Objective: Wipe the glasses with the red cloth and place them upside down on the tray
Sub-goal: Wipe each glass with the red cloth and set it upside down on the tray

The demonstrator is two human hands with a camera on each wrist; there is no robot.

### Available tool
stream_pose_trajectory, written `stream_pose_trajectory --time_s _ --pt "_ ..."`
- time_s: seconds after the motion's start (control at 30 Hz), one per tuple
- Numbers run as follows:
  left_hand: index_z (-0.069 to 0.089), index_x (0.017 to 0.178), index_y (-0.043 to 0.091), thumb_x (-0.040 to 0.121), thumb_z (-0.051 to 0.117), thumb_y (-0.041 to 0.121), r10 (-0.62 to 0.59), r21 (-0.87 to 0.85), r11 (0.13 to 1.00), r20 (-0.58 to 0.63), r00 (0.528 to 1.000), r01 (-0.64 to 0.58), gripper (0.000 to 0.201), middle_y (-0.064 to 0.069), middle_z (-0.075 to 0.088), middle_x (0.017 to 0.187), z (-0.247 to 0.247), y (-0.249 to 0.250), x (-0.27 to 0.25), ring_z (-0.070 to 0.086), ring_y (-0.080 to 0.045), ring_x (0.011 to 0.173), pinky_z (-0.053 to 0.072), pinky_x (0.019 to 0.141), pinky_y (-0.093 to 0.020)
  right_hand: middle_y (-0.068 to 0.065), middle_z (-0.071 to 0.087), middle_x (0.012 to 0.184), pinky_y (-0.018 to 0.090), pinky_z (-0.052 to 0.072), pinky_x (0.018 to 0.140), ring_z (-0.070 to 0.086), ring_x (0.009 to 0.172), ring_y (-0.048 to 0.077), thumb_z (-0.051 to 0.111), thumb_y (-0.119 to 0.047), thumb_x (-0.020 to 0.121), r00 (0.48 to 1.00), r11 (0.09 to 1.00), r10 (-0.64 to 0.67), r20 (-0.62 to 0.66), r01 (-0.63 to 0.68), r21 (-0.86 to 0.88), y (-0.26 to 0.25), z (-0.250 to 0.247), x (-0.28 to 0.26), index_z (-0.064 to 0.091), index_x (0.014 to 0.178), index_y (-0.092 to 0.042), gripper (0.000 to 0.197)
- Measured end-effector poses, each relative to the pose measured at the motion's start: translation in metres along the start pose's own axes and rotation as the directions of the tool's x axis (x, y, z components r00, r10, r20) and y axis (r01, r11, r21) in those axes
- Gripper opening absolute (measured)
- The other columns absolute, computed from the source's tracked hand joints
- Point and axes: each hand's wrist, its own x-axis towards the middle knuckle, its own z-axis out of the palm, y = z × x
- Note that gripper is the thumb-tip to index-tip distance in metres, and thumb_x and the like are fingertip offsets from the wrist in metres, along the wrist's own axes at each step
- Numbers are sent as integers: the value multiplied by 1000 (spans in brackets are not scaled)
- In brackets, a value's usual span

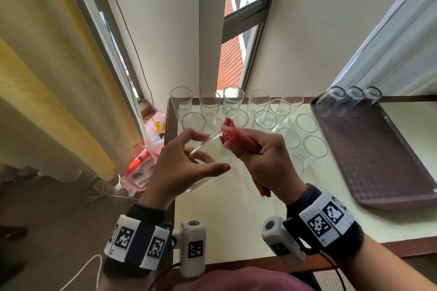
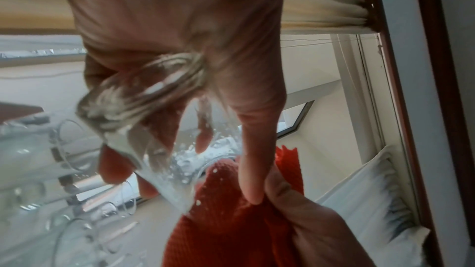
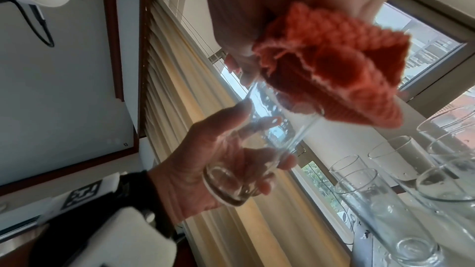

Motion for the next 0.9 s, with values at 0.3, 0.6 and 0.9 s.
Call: stream_pose_trajectory --time_s 0.3,0.6,0.9 --pt "54 108 31 54 95 37 -138 -222 972 -251 958 82 68 1 74 84 -29 -25 -16 74 -16 86 59 76 -34 -5 69 69 18 52 73 64 68 6 67 -4 91 925 868 368 97 -379 322 34 7 -37 74 79 -14 17" --pt "48 116 34 35 87 72 -167 -317 946 -289 943 70 98 16 75 93 -27 -34 -37 74 -14 85 59 76 -26 27 44 147 58 45 103 45 134 45 48 -36 92 777 712 253 576 254 -655 145 48 -92 49 141 -9 56" --pt "55 121 27 51 81 60 -126 -313 947 -168 978 69 82 7 72 98 12 -30 -37 69 -8 97 52 80 -27 6 -30 160 45 -16 119 -32 146 26 51 -75 82 515 657 583 629 157 -737 138 52 -100 -2 156 -39 98"
